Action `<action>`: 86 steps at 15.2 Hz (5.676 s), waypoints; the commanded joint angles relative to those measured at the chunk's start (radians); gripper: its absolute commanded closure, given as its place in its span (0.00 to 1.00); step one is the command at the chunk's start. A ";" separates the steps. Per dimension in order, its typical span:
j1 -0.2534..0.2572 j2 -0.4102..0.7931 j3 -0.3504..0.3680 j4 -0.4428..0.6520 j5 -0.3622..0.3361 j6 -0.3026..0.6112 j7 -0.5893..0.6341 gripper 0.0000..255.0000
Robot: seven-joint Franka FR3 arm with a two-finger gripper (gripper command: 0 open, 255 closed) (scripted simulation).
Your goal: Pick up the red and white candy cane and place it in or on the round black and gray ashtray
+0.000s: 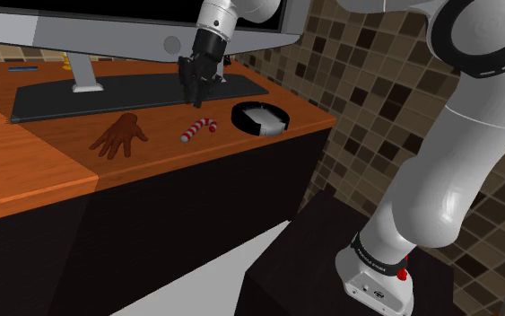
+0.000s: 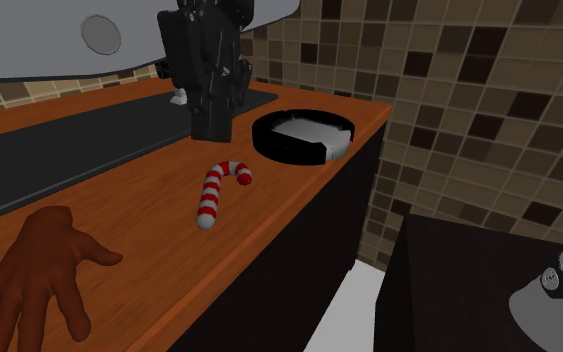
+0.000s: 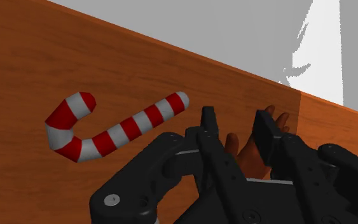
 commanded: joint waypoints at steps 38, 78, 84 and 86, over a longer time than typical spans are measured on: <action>0.139 0.109 0.012 -0.085 -0.481 0.282 1.413 1.00; -0.049 -0.137 -0.171 -0.097 -0.487 0.041 1.047 1.00; -0.061 -0.140 -0.185 -0.165 -0.488 0.106 1.021 1.00; -0.061 -0.138 -0.185 -0.190 -0.488 0.133 1.021 1.00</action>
